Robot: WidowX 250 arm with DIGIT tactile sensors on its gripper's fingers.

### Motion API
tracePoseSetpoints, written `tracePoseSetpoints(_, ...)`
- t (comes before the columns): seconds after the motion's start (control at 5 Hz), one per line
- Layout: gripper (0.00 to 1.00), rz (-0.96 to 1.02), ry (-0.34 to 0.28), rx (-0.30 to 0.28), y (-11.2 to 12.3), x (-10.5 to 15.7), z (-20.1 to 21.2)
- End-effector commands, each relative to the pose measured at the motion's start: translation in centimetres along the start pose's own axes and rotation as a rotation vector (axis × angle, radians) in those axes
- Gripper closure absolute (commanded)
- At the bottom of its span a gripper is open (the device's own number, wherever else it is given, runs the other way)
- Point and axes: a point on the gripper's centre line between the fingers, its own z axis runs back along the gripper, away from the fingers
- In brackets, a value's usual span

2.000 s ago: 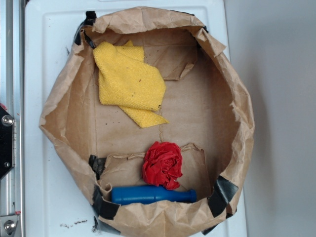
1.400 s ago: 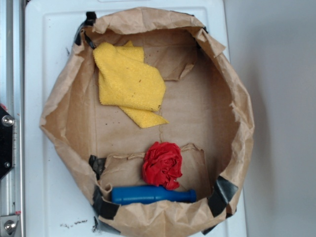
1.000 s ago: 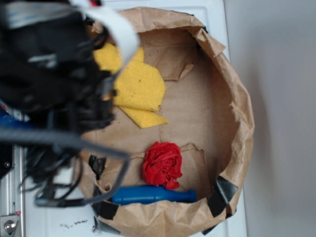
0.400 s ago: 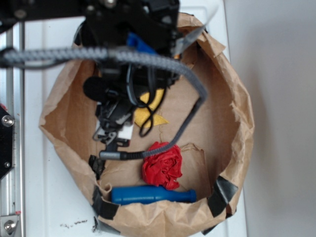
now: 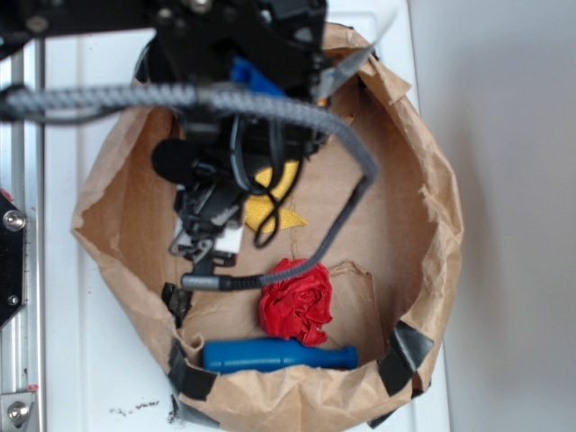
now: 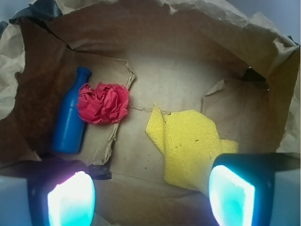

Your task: Grab the yellow cloth.

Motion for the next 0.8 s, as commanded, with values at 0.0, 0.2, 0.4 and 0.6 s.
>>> tracePoseSetpoints(0.0,0.00,-0.116,-0.048,-0.014,1.5,-0.7,-2.1)
tracePoseSetpoints(0.2,0.00,-0.147,-0.045,0.032,1.9,-1.4,-4.1)
tracePoseSetpoints(0.4,0.00,-0.121,0.017,0.087,3.5,-1.3,-6.4)
tracePoseSetpoints(0.6,0.00,-0.119,0.036,0.123,4.5,-1.6,-7.9)
